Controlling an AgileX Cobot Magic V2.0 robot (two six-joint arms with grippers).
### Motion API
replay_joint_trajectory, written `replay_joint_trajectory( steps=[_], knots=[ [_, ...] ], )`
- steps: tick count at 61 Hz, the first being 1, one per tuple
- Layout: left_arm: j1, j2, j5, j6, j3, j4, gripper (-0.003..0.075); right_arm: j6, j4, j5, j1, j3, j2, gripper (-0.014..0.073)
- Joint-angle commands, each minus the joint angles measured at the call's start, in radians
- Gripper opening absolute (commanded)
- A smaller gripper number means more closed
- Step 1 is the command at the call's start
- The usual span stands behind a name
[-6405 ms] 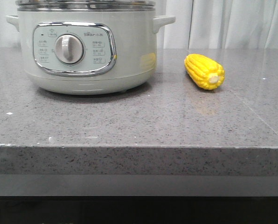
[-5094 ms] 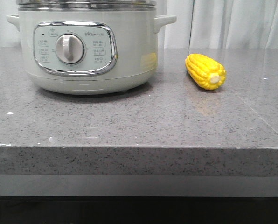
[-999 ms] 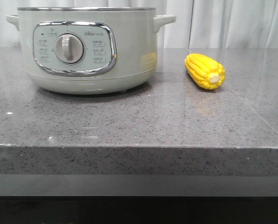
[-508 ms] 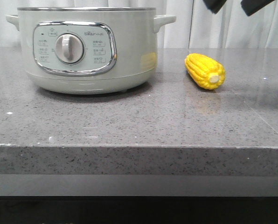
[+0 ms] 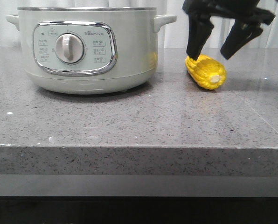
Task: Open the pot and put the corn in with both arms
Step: 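Lower the right gripper onto the yellow corn cob and close, then lift the corn cob and carry it over the open cooker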
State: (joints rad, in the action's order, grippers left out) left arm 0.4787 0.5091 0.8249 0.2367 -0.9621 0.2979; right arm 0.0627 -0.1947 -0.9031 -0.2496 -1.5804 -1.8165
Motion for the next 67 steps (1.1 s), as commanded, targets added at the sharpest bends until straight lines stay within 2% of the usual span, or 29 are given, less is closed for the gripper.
replay_joint_trajectory(
  steps=[1,14,17,23,28,50,67],
  knots=[
    [0.004,0.003,-0.13,0.007,-0.034,0.031,0.0196,-0.003,0.001,0.026,-0.001,-0.039,0.017,0.0573],
    [0.004,0.003,-0.13,0.007,-0.034,0.035,0.0196,-0.003,0.001,0.02,-0.001,-0.039,-0.014,0.0551],
    [0.004,0.003,-0.13,0.007,-0.034,0.037,0.0195,-0.003,0.001,0.017,-0.001,-0.039,-0.014,0.0507],
    [0.004,0.003,-0.13,0.007,-0.034,0.049,0.0196,-0.003,0.001,0.012,-0.001,-0.039,-0.014,0.036],
    [0.004,0.003,-0.13,0.007,-0.034,0.056,0.0196,-0.003,0.001,0.009,-0.001,-0.039,-0.012,0.0303],
    [0.004,0.003,-0.13,0.007,-0.034,0.074,0.0195,-0.003,0.073,0.021,0.007,-0.039,0.151,0.0301],
    [0.004,0.003,-0.13,0.007,-0.036,0.074,0.0195,-0.002,0.081,0.101,-0.03,-0.075,0.333,0.0301]
  ],
)
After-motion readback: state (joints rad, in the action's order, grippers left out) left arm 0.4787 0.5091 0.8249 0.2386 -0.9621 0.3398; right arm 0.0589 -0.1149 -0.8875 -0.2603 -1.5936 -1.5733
